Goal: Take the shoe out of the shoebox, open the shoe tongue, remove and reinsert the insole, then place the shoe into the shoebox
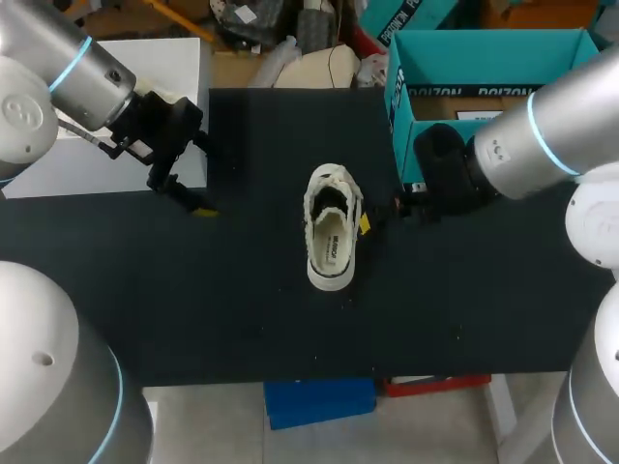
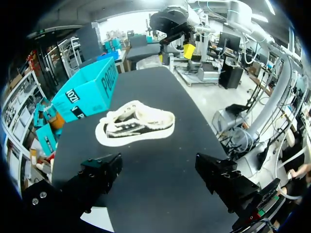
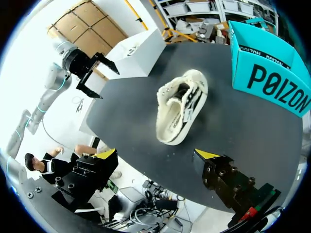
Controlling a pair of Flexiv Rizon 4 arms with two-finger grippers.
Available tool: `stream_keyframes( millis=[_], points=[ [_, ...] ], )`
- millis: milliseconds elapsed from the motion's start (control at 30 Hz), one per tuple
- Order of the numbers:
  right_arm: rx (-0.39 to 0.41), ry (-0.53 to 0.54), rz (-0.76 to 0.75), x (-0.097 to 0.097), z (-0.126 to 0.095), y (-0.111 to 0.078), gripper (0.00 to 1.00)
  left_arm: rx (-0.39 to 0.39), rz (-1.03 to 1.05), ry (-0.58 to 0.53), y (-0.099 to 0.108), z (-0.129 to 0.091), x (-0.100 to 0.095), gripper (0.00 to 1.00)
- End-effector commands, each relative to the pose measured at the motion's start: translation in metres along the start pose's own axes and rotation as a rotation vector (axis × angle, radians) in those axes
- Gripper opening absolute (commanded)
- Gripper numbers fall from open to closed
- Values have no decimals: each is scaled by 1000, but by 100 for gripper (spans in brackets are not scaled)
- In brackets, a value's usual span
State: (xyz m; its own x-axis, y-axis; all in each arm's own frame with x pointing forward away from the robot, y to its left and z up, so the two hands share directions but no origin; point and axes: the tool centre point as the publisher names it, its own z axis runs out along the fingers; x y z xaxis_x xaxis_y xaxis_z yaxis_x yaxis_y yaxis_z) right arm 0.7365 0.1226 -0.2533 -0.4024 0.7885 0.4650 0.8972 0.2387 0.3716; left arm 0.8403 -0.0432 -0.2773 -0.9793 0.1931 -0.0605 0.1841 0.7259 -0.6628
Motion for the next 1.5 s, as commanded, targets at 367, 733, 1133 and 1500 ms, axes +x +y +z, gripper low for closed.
stream_keyframes(
  millis=[367,733,1133,1500],
  points=[
    [386,-200,141,14,31,58,100,-2,1,-2,0,1,0,100],
    [412,-322,157,10,41,65,100,-2,1,-2,0,1,0,100],
    [391,-464,179,-9,56,74,87,-2,1,-2,0,1,0,100],
    [363,-507,200,-34,68,77,82,-2,1,-2,0,1,0,100]
  ],
)
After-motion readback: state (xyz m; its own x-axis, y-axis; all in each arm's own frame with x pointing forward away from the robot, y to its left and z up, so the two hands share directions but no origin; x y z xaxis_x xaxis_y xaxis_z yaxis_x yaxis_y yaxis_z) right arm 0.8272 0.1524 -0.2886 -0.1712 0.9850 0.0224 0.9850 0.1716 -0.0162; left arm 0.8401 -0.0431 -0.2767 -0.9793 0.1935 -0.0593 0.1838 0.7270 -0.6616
